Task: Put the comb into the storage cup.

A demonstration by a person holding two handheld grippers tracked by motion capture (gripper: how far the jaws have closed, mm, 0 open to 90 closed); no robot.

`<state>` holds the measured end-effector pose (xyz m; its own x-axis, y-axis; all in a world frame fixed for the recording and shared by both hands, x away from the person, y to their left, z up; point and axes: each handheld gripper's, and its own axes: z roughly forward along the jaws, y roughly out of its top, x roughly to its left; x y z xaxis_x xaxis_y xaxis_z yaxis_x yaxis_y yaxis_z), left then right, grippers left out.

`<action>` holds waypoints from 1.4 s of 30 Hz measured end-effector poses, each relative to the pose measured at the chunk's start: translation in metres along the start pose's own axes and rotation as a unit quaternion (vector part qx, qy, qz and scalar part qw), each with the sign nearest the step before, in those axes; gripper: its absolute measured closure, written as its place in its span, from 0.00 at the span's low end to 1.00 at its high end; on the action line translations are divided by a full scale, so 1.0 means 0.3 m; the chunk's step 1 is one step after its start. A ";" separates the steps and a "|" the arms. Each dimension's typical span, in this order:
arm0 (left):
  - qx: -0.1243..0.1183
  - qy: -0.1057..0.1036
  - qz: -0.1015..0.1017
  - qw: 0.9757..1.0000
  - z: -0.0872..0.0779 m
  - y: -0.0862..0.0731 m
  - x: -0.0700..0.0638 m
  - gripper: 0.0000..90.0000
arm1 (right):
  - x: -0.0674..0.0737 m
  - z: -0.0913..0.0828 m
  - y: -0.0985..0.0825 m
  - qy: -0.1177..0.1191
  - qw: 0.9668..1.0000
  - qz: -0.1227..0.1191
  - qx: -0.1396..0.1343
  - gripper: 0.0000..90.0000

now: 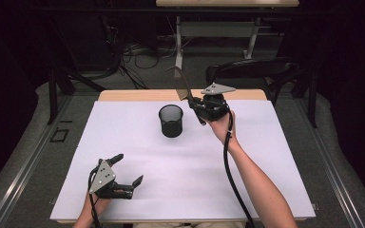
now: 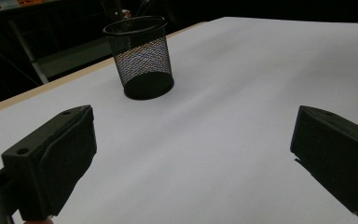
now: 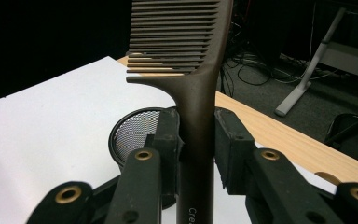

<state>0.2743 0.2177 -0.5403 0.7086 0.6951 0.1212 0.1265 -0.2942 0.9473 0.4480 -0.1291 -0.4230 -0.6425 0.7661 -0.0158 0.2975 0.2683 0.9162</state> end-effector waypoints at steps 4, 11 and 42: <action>-0.001 0.000 -0.001 1.000 0.001 0.000 -0.001 0.00 | 0.000 0.005 0.006 0.001 1.000 0.000 -0.001 0.81; 0.000 0.000 -0.001 1.000 0.001 0.000 0.000 0.00 | 0.008 0.016 0.015 0.002 1.000 -0.001 -0.002 0.81; -0.001 0.000 -0.002 1.000 -0.001 0.000 0.000 0.00 | 0.037 0.054 0.066 0.012 1.000 0.000 -0.019 0.81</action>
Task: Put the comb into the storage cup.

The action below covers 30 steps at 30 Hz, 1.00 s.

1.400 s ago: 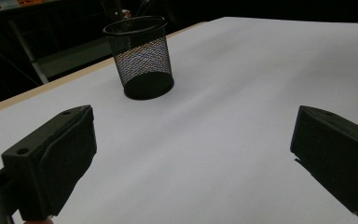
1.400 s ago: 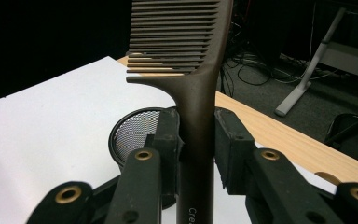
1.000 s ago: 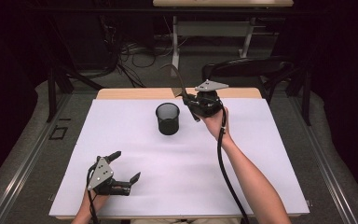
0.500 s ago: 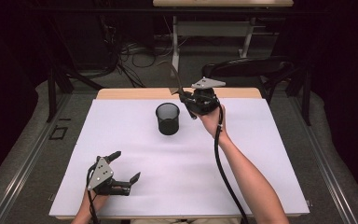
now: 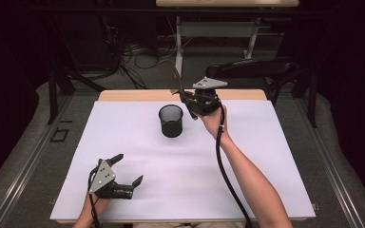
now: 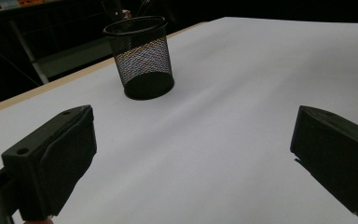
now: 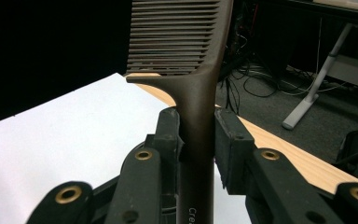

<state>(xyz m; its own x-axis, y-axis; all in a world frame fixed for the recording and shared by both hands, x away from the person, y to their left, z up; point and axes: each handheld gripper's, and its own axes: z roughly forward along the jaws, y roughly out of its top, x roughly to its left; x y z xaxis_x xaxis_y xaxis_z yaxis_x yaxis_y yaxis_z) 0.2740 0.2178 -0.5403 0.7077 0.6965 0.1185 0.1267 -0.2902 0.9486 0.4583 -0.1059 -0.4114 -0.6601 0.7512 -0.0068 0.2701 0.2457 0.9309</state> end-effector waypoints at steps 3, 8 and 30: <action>0.000 0.000 0.000 1.000 0.000 0.000 0.000 0.00 | 0.001 0.004 0.003 0.000 1.000 -0.001 -0.002 0.81; 0.000 -0.001 0.000 1.000 0.000 0.000 0.000 0.00 | 0.003 0.009 0.003 0.001 1.000 0.002 -0.006 0.81; -0.001 0.000 0.000 1.000 -0.001 0.000 0.000 0.00 | 0.010 0.044 0.002 0.005 1.000 0.015 -0.027 0.81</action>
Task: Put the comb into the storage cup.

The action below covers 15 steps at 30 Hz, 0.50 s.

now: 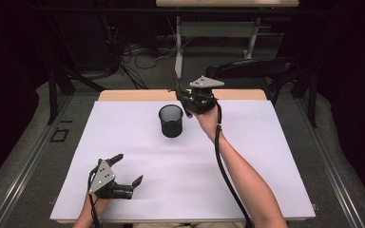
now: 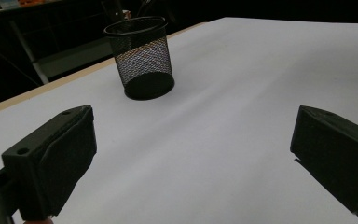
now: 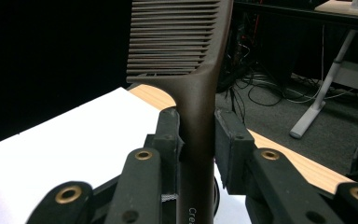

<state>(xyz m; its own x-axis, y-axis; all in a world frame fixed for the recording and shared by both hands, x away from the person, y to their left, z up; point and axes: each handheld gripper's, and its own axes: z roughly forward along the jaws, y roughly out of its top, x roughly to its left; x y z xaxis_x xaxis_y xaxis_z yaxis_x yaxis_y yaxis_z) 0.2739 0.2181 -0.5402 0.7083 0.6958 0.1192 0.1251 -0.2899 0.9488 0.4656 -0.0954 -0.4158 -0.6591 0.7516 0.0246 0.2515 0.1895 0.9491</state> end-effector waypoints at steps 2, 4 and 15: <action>0.000 0.000 0.001 1.000 0.000 0.000 0.000 0.00 | 0.001 0.002 0.000 -0.001 1.000 0.001 -0.004 0.81; 0.000 0.000 0.000 1.000 0.000 0.000 0.000 0.00 | 0.002 0.007 -0.001 -0.002 1.000 0.000 -0.005 0.81; 0.001 0.000 0.000 1.000 0.001 0.000 0.000 0.00 | 0.002 0.026 -0.004 -0.003 1.000 0.004 -0.012 0.81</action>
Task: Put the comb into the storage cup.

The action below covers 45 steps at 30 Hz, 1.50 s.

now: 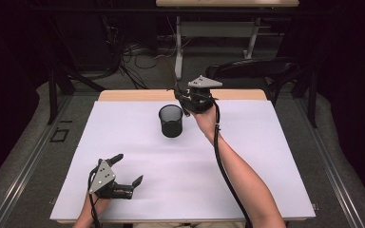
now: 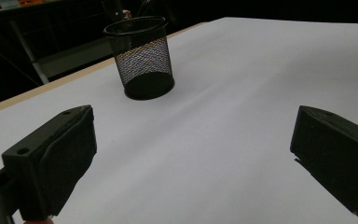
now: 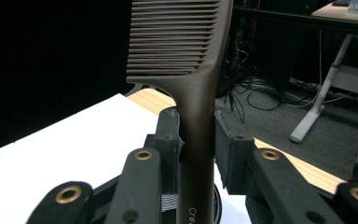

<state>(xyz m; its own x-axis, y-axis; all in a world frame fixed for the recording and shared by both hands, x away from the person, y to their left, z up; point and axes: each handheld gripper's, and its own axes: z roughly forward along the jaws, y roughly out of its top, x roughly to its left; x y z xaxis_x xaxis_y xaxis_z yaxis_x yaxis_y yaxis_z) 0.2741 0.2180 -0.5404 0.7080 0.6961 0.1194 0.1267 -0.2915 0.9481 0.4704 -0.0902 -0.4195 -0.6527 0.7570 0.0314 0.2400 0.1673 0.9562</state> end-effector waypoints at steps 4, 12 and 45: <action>0.000 0.000 0.000 1.000 0.000 0.000 0.000 0.00 | -0.001 0.007 -0.002 -0.003 1.000 0.000 -0.001 0.81; 0.000 0.000 0.000 1.000 0.001 0.000 0.000 0.00 | -0.002 0.017 0.000 -0.006 1.000 0.003 -0.009 0.81; -0.001 0.001 -0.001 1.000 -0.002 0.000 -0.001 0.00 | 0.032 0.074 0.005 0.006 0.999 0.004 -0.034 0.81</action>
<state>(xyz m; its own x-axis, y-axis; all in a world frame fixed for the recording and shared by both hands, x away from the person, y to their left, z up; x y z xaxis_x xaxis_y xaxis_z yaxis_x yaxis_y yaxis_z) 0.2735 0.2183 -0.5403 0.7070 0.6972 0.1183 0.1264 -0.2892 0.9489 0.4803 -0.0686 -0.4241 -0.6590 0.7510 0.0414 0.1956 0.1179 0.9736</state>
